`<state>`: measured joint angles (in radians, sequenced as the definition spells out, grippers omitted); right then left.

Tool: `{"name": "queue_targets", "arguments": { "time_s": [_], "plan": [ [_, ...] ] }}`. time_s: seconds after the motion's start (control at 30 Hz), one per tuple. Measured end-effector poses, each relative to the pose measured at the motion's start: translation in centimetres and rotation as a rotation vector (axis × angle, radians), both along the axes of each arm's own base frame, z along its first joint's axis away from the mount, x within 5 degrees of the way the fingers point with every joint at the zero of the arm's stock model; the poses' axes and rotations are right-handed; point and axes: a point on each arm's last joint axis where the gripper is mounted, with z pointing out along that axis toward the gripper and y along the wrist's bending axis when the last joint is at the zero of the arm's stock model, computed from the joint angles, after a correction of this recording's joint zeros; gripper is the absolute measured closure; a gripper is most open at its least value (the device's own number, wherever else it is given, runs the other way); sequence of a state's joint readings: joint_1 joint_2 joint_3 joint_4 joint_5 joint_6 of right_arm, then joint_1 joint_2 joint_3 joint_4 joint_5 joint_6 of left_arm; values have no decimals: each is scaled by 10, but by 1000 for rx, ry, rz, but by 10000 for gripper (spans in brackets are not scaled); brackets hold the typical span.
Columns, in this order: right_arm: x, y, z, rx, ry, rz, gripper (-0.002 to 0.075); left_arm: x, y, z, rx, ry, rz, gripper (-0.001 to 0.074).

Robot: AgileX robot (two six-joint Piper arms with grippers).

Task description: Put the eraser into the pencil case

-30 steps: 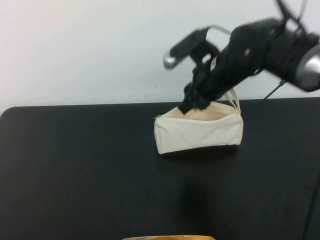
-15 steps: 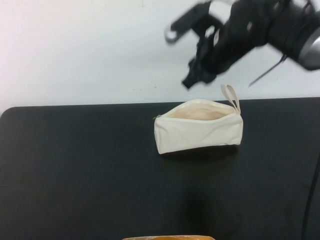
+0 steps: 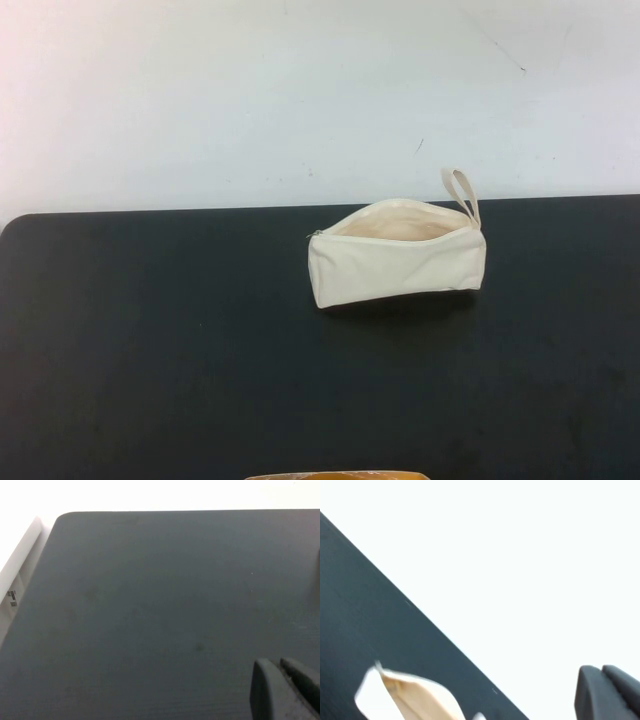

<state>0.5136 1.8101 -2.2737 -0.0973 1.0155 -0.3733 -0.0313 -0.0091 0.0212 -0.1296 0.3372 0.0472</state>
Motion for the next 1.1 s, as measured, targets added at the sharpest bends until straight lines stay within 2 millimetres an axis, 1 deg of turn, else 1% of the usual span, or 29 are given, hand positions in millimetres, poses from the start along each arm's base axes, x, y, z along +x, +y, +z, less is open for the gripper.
{"name": "queue_targets", "arguments": {
  "time_s": [0.1, 0.23, 0.33, 0.4, 0.53, 0.63, 0.73, 0.9, 1.0, 1.1],
  "plan": [
    [-22, -17, 17, -45, -3, -25, 727, 0, 0, 0, 0, 0, 0, 736],
    [-49, -36, 33, -80, 21, -51, 727, 0, 0, 0, 0, 0, 0, 736],
    [-62, -40, 42, -42, 16, -41, 727, 0, 0, 0, -2, 0, 0, 736],
    [-66, -41, 45, -17, 17, -32, 727, 0, 0, 0, -2, 0, 0, 736],
    [-65, -37, 43, 2, 34, -13, 727, 0, 0, 0, -2, 0, 0, 736],
    [-58, -32, 37, -8, 53, -12, 727, 0, 0, 0, -2, 0, 0, 736],
    [-45, -25, 25, -25, 85, -11, 727, 0, 0, 0, -2, 0, 0, 736],
    [-19, -10, -6, -70, 169, -10, 727, 0, 0, 0, -2, 0, 0, 736],
    [-16, -6, -16, -83, 201, 19, 727, 0, 0, 0, -2, 0, 0, 736],
    [-19, -7, -14, -84, 194, 29, 727, 0, 0, 0, -2, 0, 0, 736]
  ]
}}
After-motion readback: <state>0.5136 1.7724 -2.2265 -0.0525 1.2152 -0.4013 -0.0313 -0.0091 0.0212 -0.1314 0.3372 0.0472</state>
